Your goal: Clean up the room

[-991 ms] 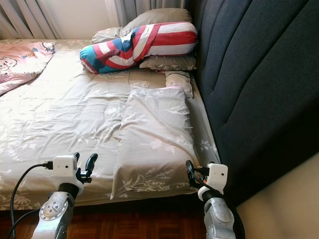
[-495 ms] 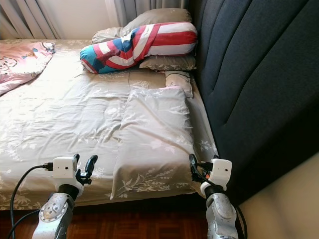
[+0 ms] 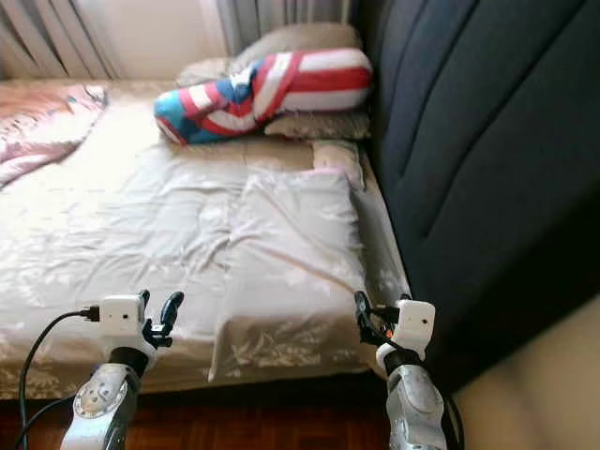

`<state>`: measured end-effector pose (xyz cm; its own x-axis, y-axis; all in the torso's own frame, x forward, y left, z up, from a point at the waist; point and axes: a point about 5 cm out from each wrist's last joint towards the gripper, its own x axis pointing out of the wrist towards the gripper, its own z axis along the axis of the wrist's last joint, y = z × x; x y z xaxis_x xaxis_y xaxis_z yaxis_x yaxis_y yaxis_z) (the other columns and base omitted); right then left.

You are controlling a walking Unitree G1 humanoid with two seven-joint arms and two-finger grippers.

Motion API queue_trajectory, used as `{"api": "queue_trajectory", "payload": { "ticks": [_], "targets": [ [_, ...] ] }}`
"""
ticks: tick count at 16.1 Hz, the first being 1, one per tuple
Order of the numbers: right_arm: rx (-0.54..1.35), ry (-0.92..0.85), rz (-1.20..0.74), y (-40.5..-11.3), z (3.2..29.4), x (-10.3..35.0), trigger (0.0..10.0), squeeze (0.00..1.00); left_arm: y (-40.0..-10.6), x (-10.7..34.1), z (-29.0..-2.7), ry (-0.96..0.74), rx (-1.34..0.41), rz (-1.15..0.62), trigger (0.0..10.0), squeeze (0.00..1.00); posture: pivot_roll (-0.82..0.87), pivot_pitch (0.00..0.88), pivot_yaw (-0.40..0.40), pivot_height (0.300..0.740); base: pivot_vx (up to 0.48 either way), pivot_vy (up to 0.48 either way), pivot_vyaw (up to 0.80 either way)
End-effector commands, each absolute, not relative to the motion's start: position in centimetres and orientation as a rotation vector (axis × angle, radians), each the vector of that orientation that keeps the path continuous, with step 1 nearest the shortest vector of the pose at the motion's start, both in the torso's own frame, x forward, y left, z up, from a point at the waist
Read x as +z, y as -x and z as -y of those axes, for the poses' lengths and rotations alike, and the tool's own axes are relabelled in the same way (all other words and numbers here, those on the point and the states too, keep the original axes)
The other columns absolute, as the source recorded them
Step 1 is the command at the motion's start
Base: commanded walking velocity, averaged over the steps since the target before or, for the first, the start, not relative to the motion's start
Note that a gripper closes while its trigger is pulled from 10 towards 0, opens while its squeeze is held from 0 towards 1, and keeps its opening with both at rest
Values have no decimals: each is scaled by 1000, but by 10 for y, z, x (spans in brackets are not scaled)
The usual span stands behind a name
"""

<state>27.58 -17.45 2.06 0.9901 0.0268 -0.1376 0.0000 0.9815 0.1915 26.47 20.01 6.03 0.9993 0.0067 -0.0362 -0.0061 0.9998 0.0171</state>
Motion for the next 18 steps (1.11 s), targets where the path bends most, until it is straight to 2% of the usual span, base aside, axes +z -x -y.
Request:
{"api": "queue_trajectory", "payload": {
  "ticks": [1,18],
  "targets": [
    [15,-192,-135,-277,174,23,10000,0,-265,63,-201,-5,8,-33,10000,0,41,91,-59,740,251,0,0],
    [25,-199,-146,-277,170,22,10000,0,-265,66,-204,-6,19,-25,10000,0,46,100,-64,740,256,0,0]
  ]
}}
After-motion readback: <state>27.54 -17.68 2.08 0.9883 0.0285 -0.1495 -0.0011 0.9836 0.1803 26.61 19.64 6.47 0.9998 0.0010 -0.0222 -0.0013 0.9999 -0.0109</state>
